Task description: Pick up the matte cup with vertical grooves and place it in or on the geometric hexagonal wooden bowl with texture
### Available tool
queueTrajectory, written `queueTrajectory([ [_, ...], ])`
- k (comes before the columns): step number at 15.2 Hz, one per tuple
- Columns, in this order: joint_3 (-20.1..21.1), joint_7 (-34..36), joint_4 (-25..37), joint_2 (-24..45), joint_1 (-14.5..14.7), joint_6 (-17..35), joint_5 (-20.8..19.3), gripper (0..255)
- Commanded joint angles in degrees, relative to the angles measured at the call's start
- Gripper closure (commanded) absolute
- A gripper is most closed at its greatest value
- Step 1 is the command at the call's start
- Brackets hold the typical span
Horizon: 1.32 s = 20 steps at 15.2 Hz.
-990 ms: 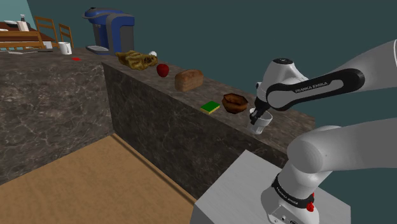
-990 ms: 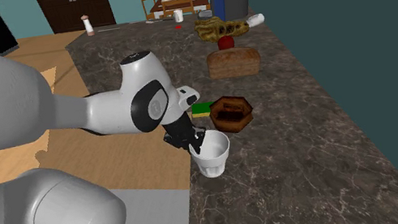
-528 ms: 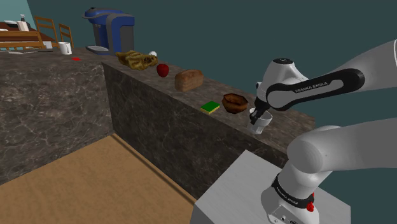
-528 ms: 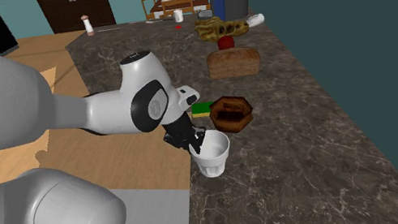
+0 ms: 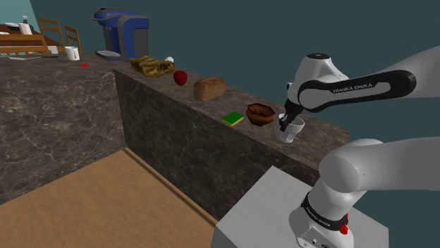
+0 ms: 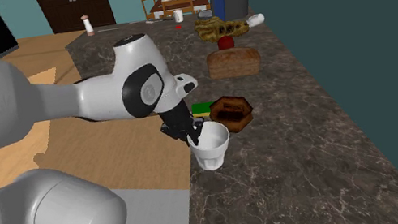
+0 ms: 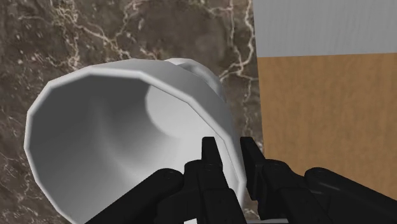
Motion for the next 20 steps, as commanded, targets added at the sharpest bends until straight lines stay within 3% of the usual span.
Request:
queueTrajectory([
  [1,0.2,-0.5,0.9,-1.1,0.2,-2.0,0.6,255],
  [20,3.5,-3.7,13.4,-5.3,2.7,-18.3,5.8,255],
])
